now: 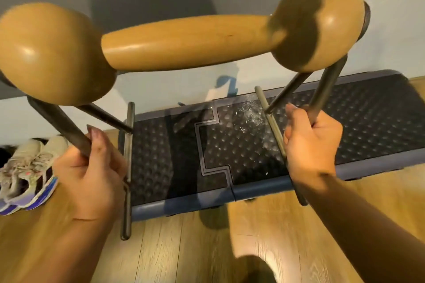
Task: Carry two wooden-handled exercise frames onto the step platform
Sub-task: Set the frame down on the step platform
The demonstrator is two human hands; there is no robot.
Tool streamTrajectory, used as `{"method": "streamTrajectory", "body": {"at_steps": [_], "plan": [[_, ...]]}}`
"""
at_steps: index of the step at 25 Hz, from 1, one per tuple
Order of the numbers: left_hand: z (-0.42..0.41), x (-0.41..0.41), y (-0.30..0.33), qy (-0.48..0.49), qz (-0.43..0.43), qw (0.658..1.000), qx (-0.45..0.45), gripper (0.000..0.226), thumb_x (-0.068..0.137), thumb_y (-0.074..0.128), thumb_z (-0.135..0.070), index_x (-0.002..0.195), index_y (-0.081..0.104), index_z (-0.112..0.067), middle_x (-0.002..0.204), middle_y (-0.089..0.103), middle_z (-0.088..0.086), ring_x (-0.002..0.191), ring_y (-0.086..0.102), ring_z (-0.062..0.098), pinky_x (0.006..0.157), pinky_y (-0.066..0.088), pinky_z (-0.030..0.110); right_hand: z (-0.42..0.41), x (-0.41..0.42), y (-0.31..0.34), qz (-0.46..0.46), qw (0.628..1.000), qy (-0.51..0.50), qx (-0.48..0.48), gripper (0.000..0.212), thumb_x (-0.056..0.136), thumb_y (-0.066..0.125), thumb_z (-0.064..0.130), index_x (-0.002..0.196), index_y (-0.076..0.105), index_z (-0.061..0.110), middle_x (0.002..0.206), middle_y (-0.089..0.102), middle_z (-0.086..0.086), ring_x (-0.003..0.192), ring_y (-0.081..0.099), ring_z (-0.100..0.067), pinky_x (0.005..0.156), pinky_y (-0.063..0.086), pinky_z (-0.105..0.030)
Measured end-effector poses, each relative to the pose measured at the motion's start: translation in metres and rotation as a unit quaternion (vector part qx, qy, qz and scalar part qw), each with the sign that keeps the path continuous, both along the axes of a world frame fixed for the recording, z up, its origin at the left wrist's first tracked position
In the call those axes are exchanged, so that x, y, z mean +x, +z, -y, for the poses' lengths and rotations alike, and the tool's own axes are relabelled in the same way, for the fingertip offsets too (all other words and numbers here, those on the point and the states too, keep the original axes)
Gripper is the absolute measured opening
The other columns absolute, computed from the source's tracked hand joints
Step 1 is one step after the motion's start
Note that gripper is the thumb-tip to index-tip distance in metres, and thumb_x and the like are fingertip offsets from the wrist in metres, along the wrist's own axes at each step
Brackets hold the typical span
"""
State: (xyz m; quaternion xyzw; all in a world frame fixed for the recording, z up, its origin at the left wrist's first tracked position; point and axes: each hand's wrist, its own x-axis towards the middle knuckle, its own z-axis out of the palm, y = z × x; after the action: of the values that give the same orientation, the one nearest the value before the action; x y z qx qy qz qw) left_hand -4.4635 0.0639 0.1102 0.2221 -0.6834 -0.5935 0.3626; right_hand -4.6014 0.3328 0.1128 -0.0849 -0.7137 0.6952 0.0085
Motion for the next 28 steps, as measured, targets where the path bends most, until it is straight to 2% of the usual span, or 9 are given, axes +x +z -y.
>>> {"method": "streamTrajectory", "body": {"at_steps": [3,8,11,14,16,19,22,24,28], "plan": [[0.001,-0.006,-0.038,0.006,-0.002,1.000,0.019,0.043,0.107,0.054,-0.044,0.066,0.056,-0.034,0.053,0.042,-0.017,0.042,0.037,0.004,0.043,0.032,0.019,0.002,-0.006,-0.036,0.011,1.000,0.001,0.006,0.039,0.088,0.065,0.031,0.056,0.043,0.026,0.059,0.033,-0.012,0.054,0.032,-0.025,0.050,0.028,-0.039],[0.000,-0.014,-0.065,0.003,-0.012,0.999,0.038,0.040,0.103,0.059,-0.044,0.067,0.053,-0.027,0.053,0.042,-0.014,0.043,0.035,0.009,0.043,0.030,0.024,0.009,-0.016,-0.064,0.007,1.000,-0.013,0.019,0.037,0.081,0.066,0.043,0.059,0.047,0.020,0.065,0.041,-0.017,0.064,0.039,-0.031,0.057,0.037,-0.055],[-0.003,-0.016,-0.069,0.031,-0.022,0.998,0.041,0.043,0.101,0.060,-0.047,0.071,0.049,-0.018,0.054,0.038,-0.006,0.043,0.035,0.010,0.044,0.030,0.025,0.014,-0.019,-0.072,-0.022,0.999,0.018,0.027,0.035,0.088,0.064,0.039,0.060,0.052,0.022,0.063,0.043,-0.018,0.064,0.044,-0.036,0.060,0.041,-0.057],[-0.002,-0.015,-0.080,0.028,-0.015,0.999,0.039,0.045,0.102,0.060,-0.046,0.072,0.048,-0.015,0.053,0.042,-0.012,0.043,0.036,0.007,0.044,0.031,0.024,0.015,-0.021,-0.089,-0.054,0.998,0.018,0.033,0.037,0.093,0.063,0.033,0.062,0.050,0.019,0.066,0.045,-0.021,0.063,0.045,-0.038,0.059,0.040,-0.059],[-0.001,-0.015,-0.087,0.035,-0.011,0.998,0.047,0.035,0.101,0.056,-0.034,0.069,0.050,-0.019,0.053,0.044,-0.011,0.044,0.037,0.012,0.045,0.029,0.028,0.014,-0.021,-0.102,-0.048,0.999,0.006,0.022,0.038,0.093,0.066,0.034,0.059,0.053,0.023,0.061,0.045,-0.018,0.058,0.044,-0.034,0.057,0.039,-0.054],[-0.003,-0.017,-0.094,0.056,0.006,0.997,0.049,0.036,0.096,0.055,-0.032,0.063,0.048,-0.021,0.056,0.038,0.000,0.050,0.032,0.021,0.049,0.023,0.038,0.008,-0.024,-0.119,-0.027,0.999,0.009,0.020,0.044,0.094,0.068,0.039,0.055,0.056,0.022,0.049,0.048,0.004,0.047,0.043,-0.022,0.050,0.036,-0.039],[-0.003,-0.015,-0.103,0.051,0.012,0.997,0.065,0.036,0.097,0.054,-0.029,0.061,0.050,-0.029,0.053,0.040,-0.007,0.049,0.031,0.017,0.049,0.024,0.033,0.008,-0.028,-0.131,-0.046,0.999,0.015,0.008,0.044,0.095,0.068,0.034,0.055,0.055,0.022,0.048,0.048,0.004,0.046,0.043,-0.022,0.049,0.036,-0.034],[-0.002,-0.013,-0.109,0.052,0.013,0.996,0.070,0.036,0.101,0.051,-0.020,0.064,0.047,-0.021,0.052,0.041,-0.013,0.046,0.033,0.013,0.047,0.026,0.030,0.011,-0.027,-0.132,-0.042,0.999,0.016,-0.008,0.045,0.094,0.069,0.031,0.053,0.054,0.020,0.046,0.046,0.005,0.044,0.041,-0.020,0.047,0.034,-0.033],[-0.003,-0.012,-0.113,0.041,0.030,0.997,0.066,0.037,0.103,0.047,-0.018,0.066,0.043,-0.015,0.052,0.038,-0.003,0.046,0.031,0.016,0.046,0.024,0.032,0.010,-0.027,-0.138,-0.023,1.000,0.002,-0.003,0.047,0.093,0.067,0.032,0.052,0.051,0.017,0.044,0.044,0.004,0.041,0.038,-0.017,0.045,0.033,-0.029]]}}
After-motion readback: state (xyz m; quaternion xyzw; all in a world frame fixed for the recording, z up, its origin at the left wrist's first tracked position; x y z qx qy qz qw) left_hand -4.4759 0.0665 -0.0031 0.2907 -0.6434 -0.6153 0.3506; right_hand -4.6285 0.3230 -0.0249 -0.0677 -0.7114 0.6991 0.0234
